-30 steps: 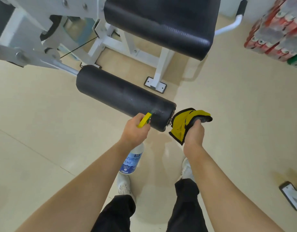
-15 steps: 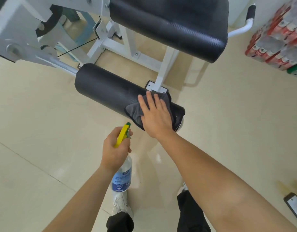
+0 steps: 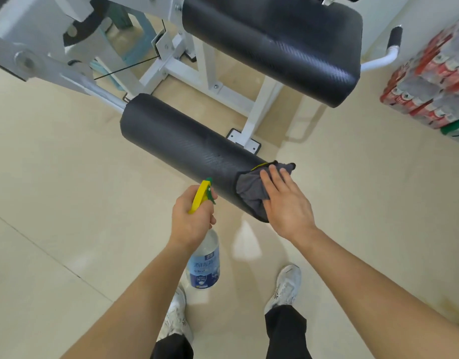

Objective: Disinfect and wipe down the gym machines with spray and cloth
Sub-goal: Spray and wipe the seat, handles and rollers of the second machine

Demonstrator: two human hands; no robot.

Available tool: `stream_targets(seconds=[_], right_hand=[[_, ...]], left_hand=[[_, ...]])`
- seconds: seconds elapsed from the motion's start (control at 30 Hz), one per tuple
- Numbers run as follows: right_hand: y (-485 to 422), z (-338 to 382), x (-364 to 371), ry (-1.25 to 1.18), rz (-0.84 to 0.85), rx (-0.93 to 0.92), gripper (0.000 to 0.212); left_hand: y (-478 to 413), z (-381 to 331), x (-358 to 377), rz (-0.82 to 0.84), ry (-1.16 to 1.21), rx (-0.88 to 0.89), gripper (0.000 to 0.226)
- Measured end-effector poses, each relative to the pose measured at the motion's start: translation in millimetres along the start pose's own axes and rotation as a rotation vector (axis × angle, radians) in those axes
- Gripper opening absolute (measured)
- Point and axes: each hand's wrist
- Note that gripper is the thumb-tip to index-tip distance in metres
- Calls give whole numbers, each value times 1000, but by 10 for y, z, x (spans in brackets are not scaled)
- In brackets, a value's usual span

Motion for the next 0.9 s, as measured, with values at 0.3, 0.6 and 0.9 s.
stream_targets(seconds=[0.3,0.6,0.9], right_hand=[[-757,763,-121,-24,-40,-21,61],[-2113,1845,-303,-29,-175,-229,57],[-2554,2104,-324,28,-171,-87,71]], left_hand=[[-183,35,-660,-35,71,23,34],[-561,160,-1349,-110,121,39,38],[-803,21,-1504,-143,167,68,38]])
Point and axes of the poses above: each hand's wrist, its own y-axis away from the middle knuckle, its own x-axis out of the palm, z = x × y, and after that the axes turned 5 degrees about -x, right-handed
